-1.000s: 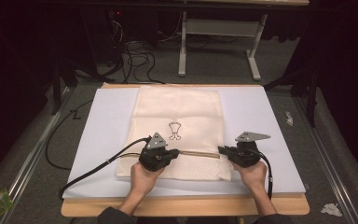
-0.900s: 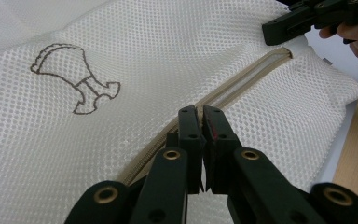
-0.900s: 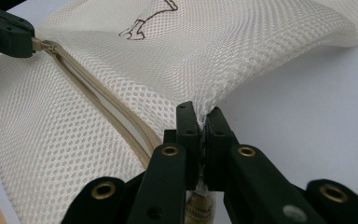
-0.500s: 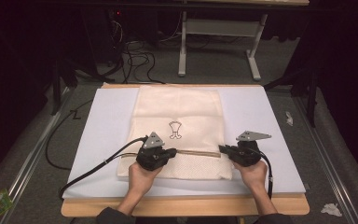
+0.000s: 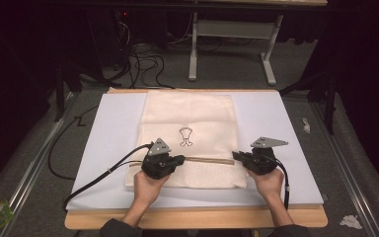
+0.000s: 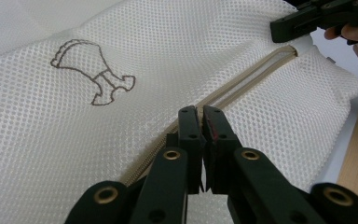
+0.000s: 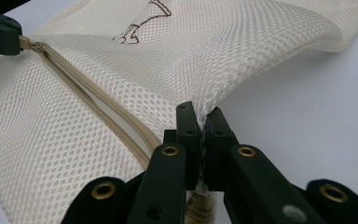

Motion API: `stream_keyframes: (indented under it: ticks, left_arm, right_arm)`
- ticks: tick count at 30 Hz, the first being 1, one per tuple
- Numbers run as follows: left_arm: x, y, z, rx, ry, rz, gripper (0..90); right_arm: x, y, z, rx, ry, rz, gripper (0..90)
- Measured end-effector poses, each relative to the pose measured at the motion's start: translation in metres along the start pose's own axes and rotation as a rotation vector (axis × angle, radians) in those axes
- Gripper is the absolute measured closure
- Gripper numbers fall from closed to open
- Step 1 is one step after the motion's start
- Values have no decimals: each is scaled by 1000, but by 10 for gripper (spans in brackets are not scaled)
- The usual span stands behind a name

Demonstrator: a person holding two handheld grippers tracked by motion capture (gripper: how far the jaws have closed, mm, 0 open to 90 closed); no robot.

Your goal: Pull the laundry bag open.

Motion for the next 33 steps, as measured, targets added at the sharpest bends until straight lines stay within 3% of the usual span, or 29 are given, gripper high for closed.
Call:
stream_keyframes:
  ticks: [16, 33]
  left_arm:
    - [-8, -9, -2, 27, -23, 11, 871]
    - [-10, -16, 0, 39, -13, 28, 871]
  right_arm:
    - [7, -4, 5, 31, 26, -7, 885]
    - [12, -6, 3, 37, 31, -12, 885]
Point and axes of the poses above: each handheld gripper's, and its own axes: y roughly forward along the jaws, z roughly out of its top, x roughly to its right, the point moved 5 cm from there along y, roughly forward along the jaws, and after that the axes turned 10 degrees about -y, right-handed, at the moved point
